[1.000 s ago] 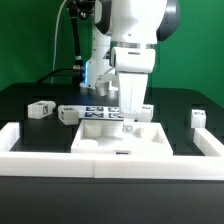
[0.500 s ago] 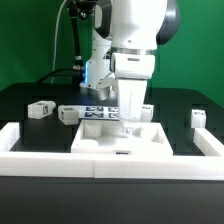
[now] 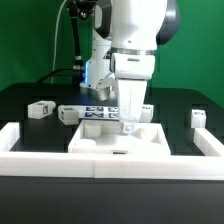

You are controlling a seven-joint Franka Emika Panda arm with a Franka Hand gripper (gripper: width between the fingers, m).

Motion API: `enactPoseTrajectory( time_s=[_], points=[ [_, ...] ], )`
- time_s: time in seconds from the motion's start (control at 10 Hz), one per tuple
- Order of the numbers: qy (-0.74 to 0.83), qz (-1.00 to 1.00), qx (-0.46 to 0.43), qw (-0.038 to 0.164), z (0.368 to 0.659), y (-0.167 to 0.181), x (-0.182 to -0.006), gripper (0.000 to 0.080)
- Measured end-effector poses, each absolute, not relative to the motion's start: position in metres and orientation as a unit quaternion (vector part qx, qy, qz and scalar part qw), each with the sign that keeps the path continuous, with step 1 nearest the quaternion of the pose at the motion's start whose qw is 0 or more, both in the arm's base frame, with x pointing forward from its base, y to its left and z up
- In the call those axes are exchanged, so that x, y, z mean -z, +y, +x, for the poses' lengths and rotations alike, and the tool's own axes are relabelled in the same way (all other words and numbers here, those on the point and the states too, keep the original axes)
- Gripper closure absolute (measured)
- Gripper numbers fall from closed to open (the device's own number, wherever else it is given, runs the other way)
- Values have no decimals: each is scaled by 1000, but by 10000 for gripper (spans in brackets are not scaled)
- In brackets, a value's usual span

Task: Assemble one leg

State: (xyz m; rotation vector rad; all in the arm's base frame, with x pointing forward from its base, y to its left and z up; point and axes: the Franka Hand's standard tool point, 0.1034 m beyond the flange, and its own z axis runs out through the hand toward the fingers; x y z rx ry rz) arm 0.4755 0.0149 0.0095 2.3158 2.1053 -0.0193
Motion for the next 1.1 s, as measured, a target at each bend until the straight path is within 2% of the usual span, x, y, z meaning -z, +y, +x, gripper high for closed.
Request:
enactPoseTrajectory(
  time_s=[0.5, 1.1],
  points=[
    [692, 722, 10, 7, 477, 17, -10, 742],
    [714, 700, -1, 5, 490, 77, -10, 741]
  ],
)
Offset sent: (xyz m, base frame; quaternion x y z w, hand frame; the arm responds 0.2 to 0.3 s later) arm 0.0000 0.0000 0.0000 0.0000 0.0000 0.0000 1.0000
